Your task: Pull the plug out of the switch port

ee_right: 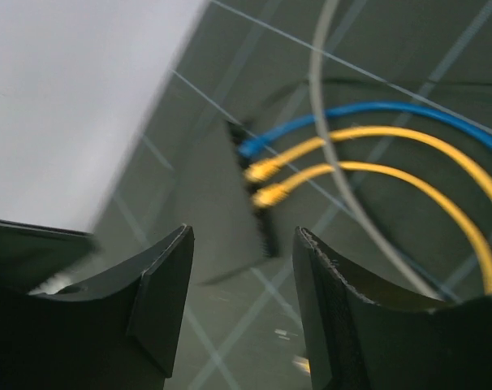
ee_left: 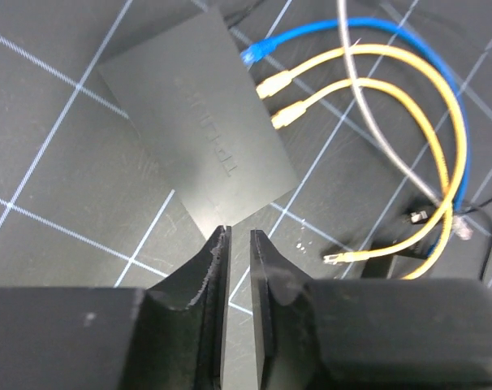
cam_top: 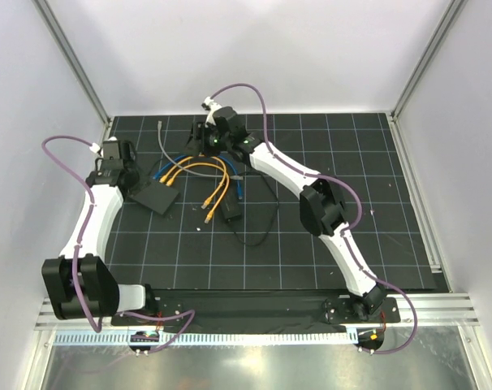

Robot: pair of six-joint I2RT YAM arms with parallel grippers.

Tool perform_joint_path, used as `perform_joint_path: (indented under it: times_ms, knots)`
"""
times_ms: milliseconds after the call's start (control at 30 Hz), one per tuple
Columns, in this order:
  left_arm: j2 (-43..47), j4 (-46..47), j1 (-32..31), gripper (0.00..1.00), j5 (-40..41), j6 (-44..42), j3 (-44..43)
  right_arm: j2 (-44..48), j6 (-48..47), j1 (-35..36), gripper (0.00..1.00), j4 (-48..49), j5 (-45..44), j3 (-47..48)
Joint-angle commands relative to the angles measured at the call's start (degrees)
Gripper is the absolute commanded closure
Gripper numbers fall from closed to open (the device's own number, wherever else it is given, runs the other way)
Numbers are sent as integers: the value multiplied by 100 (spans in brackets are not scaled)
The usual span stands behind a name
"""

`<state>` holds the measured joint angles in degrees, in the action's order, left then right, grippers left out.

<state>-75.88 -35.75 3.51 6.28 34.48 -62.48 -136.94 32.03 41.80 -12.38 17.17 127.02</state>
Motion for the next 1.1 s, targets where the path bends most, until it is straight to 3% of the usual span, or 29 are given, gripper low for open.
perform_joint_path:
  times_ms: [0, 167, 333, 633, 867, 1067]
  knots:
    - [196, 340, 27, 80, 66, -3, 60, -367, -1495, 30, 41, -1126, -187, 507]
    - [38, 314, 27, 78, -109, -11, 34, -526, -2446, 82, 35, -1152, -223, 481]
    - [20, 340, 36, 78, -207, -11, 51, -947, -3062, 249, 37, -1056, -460, 692]
    - [-15, 358, 27, 79, -303, -20, 60, -1352, -3387, 531, 47, -660, -890, 955]
    - [-24, 367, 27, 79, -321, -29, 60, -1292, -3370, 627, 49, -239, -943, 922]
    - [-32, 367, 36, 79, -338, -38, 60, -1036, -3976, 689, 48, 95, -1487, 745]
